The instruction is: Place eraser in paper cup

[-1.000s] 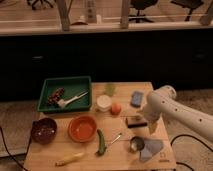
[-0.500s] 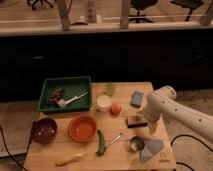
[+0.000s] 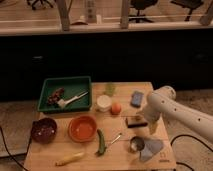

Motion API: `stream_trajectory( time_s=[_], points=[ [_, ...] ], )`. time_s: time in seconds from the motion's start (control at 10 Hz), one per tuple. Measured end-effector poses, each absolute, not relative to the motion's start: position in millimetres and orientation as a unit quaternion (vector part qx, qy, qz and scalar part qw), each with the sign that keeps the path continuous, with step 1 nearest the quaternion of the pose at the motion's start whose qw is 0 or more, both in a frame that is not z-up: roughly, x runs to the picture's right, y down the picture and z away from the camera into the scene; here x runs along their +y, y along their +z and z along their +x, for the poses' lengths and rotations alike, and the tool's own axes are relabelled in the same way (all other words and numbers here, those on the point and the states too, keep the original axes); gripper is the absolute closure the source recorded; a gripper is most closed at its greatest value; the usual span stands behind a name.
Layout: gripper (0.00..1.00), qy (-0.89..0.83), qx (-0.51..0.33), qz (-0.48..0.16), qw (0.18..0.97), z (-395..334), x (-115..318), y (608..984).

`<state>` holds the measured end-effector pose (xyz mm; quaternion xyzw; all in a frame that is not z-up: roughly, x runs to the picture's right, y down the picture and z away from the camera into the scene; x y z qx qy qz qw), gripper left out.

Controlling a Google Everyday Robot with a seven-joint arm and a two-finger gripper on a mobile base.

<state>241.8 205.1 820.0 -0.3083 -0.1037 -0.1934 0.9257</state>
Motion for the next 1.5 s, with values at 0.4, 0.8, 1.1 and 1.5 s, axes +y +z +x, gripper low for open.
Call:
stream_trajectory(
  time_s=[0.4, 0.8, 1.1, 1.5],
  points=[
    [0.2, -0.201, -0.109, -0.309, 0.923, 240.8, 206.5, 821.6],
    [0.2, -0.206, -0.112, -0.309, 0.922, 239.8, 206.9, 822.9],
    [0.2, -0.213, -0.114, -0.309, 0.92, 239.2, 207.4, 824.2],
    [0.2, -0.22, -0.117, -0.309, 0.918, 238.3, 208.8, 825.2]
  ],
)
